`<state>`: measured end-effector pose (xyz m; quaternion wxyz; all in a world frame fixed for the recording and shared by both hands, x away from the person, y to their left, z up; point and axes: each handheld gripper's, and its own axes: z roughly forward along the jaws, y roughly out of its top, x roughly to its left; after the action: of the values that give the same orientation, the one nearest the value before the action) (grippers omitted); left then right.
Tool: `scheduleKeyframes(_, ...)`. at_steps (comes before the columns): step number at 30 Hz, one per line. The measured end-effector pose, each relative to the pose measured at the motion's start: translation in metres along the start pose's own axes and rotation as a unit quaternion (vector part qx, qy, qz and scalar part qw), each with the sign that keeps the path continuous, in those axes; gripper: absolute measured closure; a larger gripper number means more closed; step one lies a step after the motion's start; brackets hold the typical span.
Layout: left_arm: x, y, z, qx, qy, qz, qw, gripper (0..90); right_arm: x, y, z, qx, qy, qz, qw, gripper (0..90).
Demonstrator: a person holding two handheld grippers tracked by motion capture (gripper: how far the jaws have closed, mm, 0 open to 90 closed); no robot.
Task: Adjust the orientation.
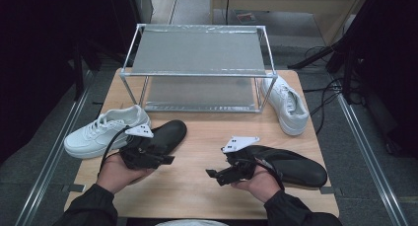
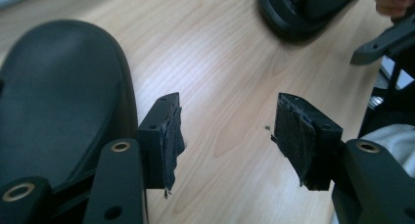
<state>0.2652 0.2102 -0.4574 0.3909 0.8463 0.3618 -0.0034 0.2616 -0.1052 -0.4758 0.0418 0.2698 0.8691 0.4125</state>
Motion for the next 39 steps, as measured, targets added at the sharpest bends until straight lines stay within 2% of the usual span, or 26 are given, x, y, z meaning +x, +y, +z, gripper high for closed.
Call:
scheduleKeyframes(2,0.001,-0.002,-0.001,0.000,0.002,-0.001,1.0000,43.8,-0.004,-0.001,-0.003,0.008,0.010,-0.014,0.9998,9.9)
scheduleKeyframes(4,0.001,-0.003,-0.003,-0.004,0.004,0.001,1.0000,43.1,-0.004,-0.002,-0.004,0.027,0.003,-0.022,0.9994,22.0)
scheduleKeyframes(5,0.001,-0.004,-0.004,-0.009,0.007,0.002,0.9999,43.3,-0.003,-0.003,-0.005,0.036,0.007,-0.024,0.9990,31.4)
scheduleKeyframes(7,0.000,-0.005,-0.006,-0.013,0.015,0.000,0.9998,44.2,-0.003,-0.004,-0.006,0.037,0.013,-0.032,0.9987,34.2)
scheduleKeyframes(8,0.000,-0.004,-0.007,-0.011,0.020,-0.001,0.9997,45.3,-0.003,-0.004,-0.006,0.037,0.022,-0.026,0.9987,38.7)
scheduleKeyframes(11,-0.001,-0.005,-0.010,-0.013,0.026,0.010,0.9995,45.9,-0.003,-0.003,-0.006,0.038,0.027,-0.017,0.9988,38.7)
scheduleKeyframes(13,-0.001,-0.005,-0.010,-0.008,0.028,0.014,0.9995,41.6,-0.003,-0.002,-0.007,0.041,0.035,-0.011,0.9985,40.0)
scheduleKeyframes(15,0.000,-0.006,-0.011,-0.001,0.020,0.025,0.9995,38.8,-0.003,0.000,-0.005,0.045,0.044,-0.012,0.9979,44.8)
scheduleKeyframes(16,0.000,-0.007,-0.011,0.002,0.021,0.028,0.9994,38.6,-0.003,0.000,-0.004,0.049,0.047,-0.017,0.9976,44.5)
scheduleKeyframes(18,0.001,-0.007,-0.013,0.002,0.023,0.027,0.9994,40.0,-0.003,0.000,0.000,0.056,0.047,-0.020,0.9971,45.8)
scheduleKeyframes(20,0.002,-0.007,-0.014,-0.001,0.025,0.025,0.9994,41.1,-0.004,0.000,0.002,0.058,0.053,-0.006,0.9969,48.8)
scheduleKeyframes(23,0.005,-0.010,-0.015,0.006,0.035,0.020,0.9992,42.7,-0.005,0.001,0.002,0.047,0.067,-0.010,0.9966,48.8)
scheduleKeyframes(26,0.006,-0.014,-0.015,0.007,0.042,0.019,0.9989,42.5,-0.005,0.001,0.002,0.053,0.063,-0.011,0.9965,46.5)
scheduleKeyframes(28,0.007,-0.015,-0.015,0.007,0.043,0.016,0.9989,42.2,-0.007,0.001,0.004,0.060,0.052,-0.025,0.9965,45.4)
scheduleKeyframes(32,0.010,-0.016,-0.018,0.008,0.045,0.009,0.9989,42.2,-0.007,0.002,0.006,0.064,0.053,-0.026,0.9962,40.9)
scheduleKeyframes(36,0.014,-0.018,-0.020,0.012,0.054,0.003,0.9985,41.9,-0.007,0.002,0.005,0.059,0.053,-0.031,0.9964,41.2)
scheduleKeyframes(39,0.017,-0.018,-0.023,0.009,0.060,0.000,0.9982,41.5,-0.007,0.002,0.005,0.065,0.052,-0.029,0.9961,40.5)
